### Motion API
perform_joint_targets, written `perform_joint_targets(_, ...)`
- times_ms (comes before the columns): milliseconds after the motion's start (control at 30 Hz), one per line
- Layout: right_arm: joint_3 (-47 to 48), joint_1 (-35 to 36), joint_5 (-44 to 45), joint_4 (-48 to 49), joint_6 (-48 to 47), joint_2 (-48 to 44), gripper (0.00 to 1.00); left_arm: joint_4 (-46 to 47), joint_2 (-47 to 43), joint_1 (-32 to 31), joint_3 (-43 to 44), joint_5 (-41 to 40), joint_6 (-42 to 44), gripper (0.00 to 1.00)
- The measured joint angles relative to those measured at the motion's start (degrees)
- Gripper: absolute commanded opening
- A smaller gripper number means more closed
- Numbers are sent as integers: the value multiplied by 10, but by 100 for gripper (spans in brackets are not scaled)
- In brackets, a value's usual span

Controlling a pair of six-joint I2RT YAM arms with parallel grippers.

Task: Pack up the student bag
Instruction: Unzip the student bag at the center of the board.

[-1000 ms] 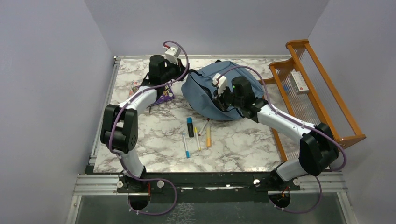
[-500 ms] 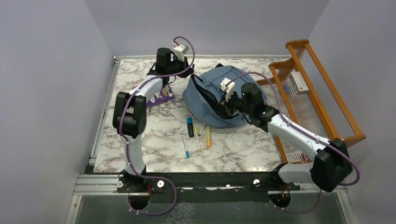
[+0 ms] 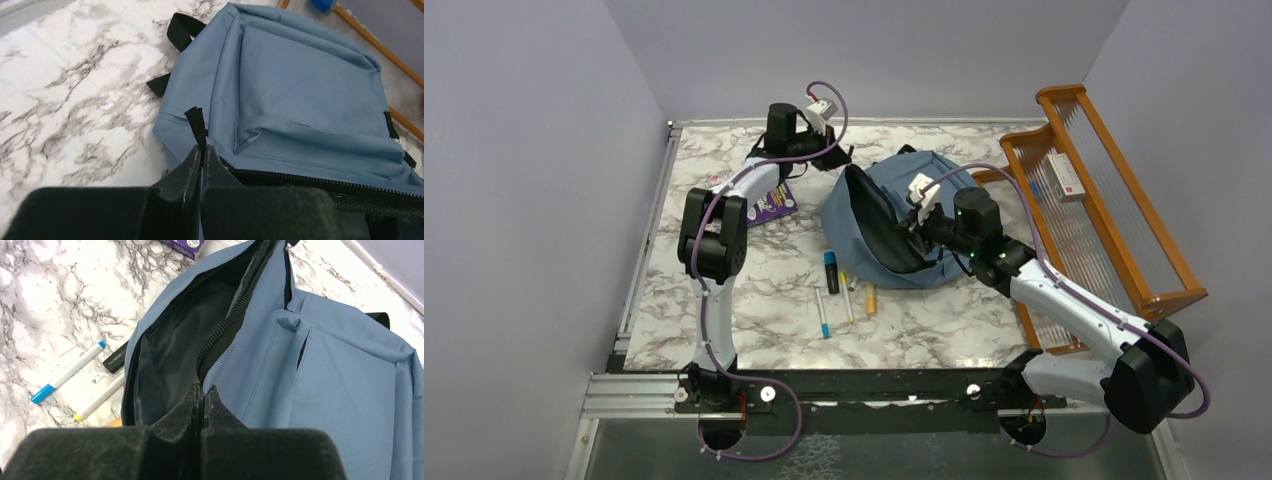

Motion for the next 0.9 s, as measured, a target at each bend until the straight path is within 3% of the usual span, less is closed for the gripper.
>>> perform_joint_targets(200, -2, -4, 1, 7, 5, -19, 1, 1, 43, -2, 64, 48, -21, 0)
perform_joint_targets(367, 15, -4, 1, 2, 6, -18, 2, 10, 48, -2, 69, 60, -27, 0)
perform_joint_targets(567, 47, -3, 13, -13, 28, -4, 39, 47, 36, 3, 32, 47, -25, 0)
perform_joint_targets(900, 141, 0, 18, -72, 142, 22, 52, 64, -31, 22, -66, 10, -29, 0)
